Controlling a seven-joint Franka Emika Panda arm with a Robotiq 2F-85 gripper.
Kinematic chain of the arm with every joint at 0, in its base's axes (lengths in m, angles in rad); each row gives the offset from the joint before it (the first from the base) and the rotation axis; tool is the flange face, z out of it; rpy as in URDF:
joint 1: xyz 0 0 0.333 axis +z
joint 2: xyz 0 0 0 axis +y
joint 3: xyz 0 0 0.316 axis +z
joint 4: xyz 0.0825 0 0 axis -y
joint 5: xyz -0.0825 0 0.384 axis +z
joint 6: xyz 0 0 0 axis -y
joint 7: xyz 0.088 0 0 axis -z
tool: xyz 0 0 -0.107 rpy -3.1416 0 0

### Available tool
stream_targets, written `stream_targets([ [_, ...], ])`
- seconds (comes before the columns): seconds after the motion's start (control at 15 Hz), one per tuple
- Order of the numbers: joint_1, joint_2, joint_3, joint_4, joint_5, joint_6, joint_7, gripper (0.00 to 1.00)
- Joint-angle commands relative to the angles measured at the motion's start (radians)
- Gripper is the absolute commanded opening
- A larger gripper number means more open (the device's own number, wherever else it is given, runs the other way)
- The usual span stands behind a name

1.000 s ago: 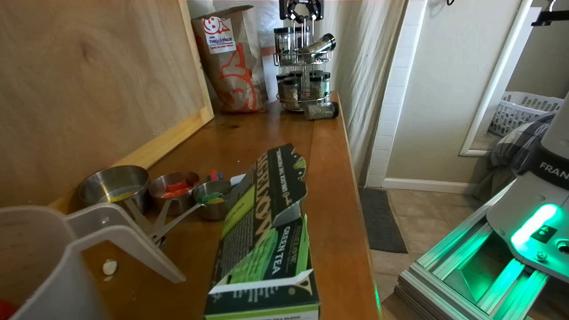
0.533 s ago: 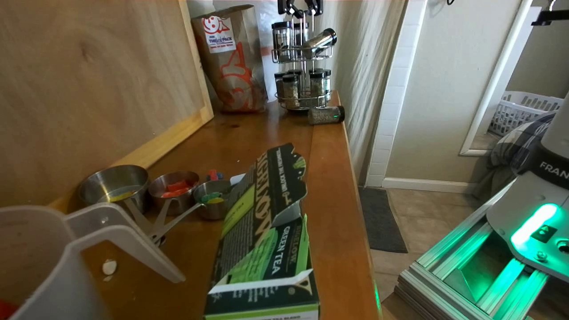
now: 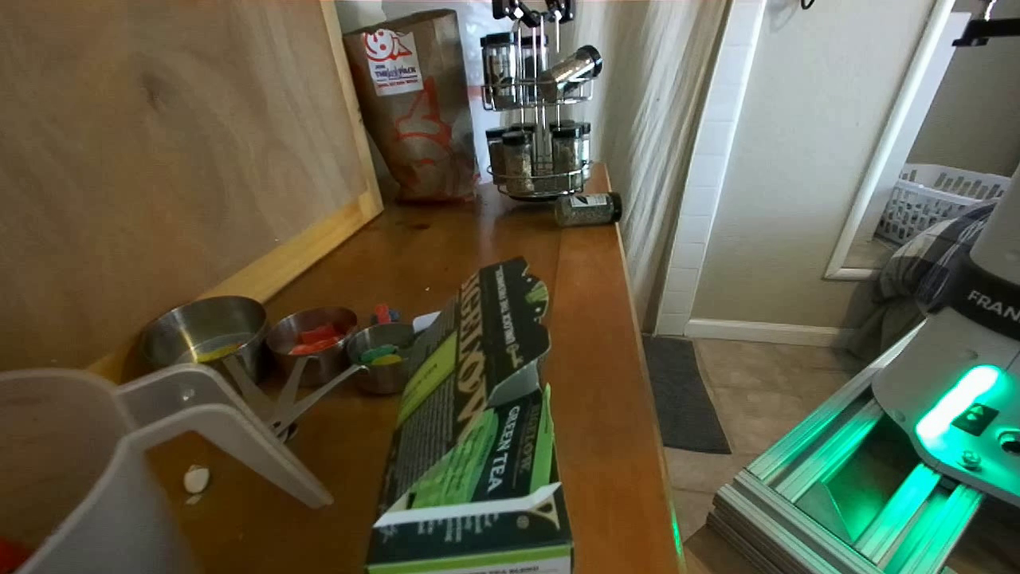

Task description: Pick up the circular spice rack and move it to the left of the counter

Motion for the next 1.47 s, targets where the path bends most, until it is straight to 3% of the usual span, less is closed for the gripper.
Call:
stream_targets([
  [0.0, 0.009, -0.058, 0.005, 0.01, 0.011, -0.007, 0.001, 0.0],
  [0.67, 0.025, -0.102, 0.021, 0.029, 0.002, -0.013, -0.01, 0.0],
  [1.4, 0.09, -0.258, 0.101, -0.034, 0.008, -0.153, -0.217, 0.0],
])
